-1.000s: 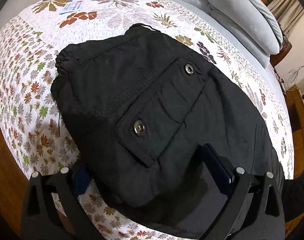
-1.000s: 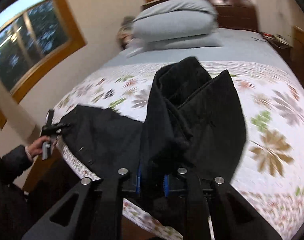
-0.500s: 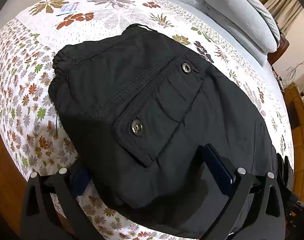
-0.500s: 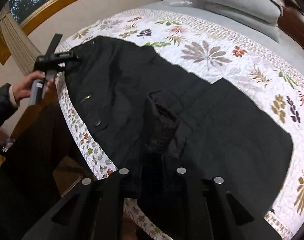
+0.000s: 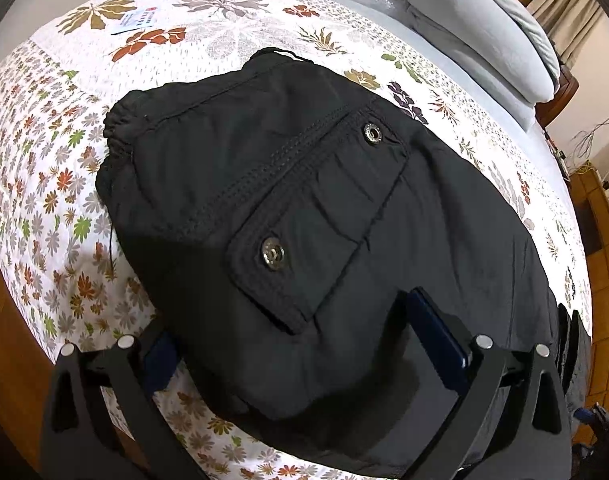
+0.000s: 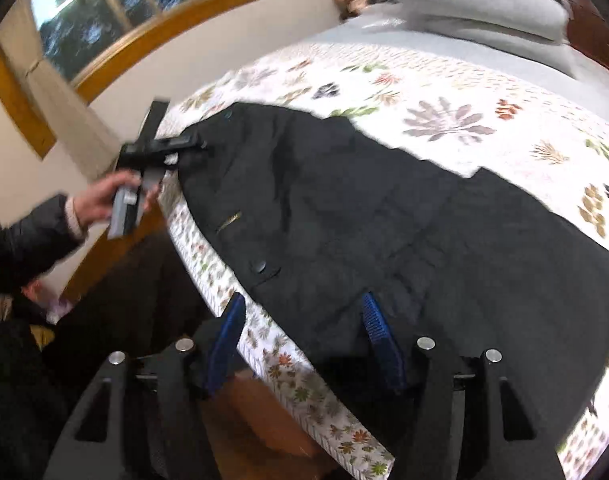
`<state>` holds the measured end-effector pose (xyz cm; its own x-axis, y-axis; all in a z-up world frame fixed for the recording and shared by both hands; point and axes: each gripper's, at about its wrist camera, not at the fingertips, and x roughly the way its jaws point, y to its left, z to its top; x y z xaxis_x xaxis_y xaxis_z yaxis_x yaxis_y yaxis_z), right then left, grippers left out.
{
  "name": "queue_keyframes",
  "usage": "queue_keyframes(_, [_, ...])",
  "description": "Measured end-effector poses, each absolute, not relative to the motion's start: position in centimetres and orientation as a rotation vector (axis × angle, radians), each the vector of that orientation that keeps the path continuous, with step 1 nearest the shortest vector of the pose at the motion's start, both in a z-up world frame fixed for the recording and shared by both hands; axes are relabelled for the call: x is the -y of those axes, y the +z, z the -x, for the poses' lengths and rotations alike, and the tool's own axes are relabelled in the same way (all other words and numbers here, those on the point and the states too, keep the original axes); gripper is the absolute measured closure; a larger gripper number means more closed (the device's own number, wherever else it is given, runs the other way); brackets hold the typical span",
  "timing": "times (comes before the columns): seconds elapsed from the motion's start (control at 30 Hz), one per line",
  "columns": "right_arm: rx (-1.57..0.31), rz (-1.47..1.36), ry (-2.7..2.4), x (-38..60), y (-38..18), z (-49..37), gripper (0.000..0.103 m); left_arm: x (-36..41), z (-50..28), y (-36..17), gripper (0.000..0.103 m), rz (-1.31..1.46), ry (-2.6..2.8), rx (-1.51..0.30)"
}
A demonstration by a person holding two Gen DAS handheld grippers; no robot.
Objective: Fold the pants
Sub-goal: 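Lift the grasped edge over the pants and open the right tool, then close the right tool on the black pants edge again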
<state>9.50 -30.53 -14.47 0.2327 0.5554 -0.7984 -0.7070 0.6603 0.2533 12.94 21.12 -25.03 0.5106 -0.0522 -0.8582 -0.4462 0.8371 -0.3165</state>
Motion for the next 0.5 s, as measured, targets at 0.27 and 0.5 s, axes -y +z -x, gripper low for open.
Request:
queue_keyframes(0.27, [-1.048, 0.236, 0.765, 30.7, -16.7, -8.8, 0.041, -21.0, -13.0, -25.1, 0.002, 0.540, 0.258, -1.016])
queue_keyframes(0.5, [-1.066, 0.308, 0.728, 29.6, -18.4, -9.2, 0.080, -20.9, -13.0, -25.0, 0.002, 0.539, 0.258, -1.016])
